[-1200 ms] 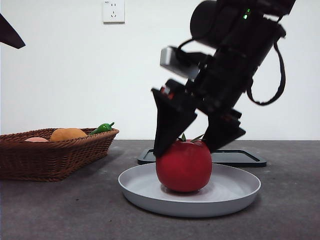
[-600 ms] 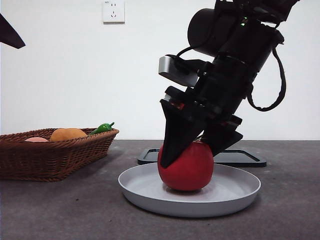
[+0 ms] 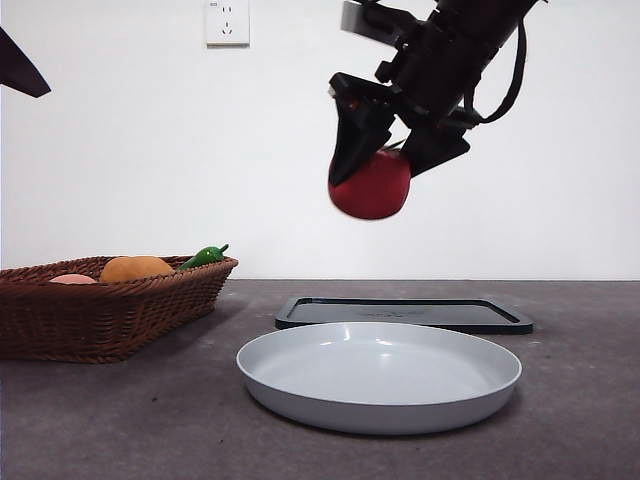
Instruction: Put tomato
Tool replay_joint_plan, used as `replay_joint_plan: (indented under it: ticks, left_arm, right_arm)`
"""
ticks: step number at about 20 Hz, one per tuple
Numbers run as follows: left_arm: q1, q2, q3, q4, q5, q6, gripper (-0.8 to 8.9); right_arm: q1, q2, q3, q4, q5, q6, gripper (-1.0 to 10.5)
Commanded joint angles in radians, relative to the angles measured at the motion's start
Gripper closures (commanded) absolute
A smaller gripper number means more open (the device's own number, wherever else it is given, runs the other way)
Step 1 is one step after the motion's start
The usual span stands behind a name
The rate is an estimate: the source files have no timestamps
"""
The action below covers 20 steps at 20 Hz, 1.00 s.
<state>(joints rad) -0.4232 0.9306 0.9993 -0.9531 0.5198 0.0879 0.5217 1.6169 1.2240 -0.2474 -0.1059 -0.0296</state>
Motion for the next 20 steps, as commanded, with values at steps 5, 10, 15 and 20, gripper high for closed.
replay_joint_plan:
  ticks: [5,10,15,20]
  left_arm:
    - [-0.005,0.006,0.021,0.006,0.002,0.008,2.86]
    - [-0.005,0.006,0.021,0.006,0.002,0.008,2.86]
    - [-0.005,0.006,0.021,0.006,0.002,0.008,2.86]
    - [-0.005,0.006,0.021,0.003,0.002,0.005,2.86]
  right_arm:
    - [-0.103,0.245,0.166,0.053,0.004,-0.005,8.3]
    - [-0.129,0.377,0.207,0.118,0.003,-0.005,8.3]
    - [-0.134,0.435,0.207,0.139,0.003,-0.005,8.3]
    - [-0.135,0.467,0.207,0.11,0.002,-0.006,8.3]
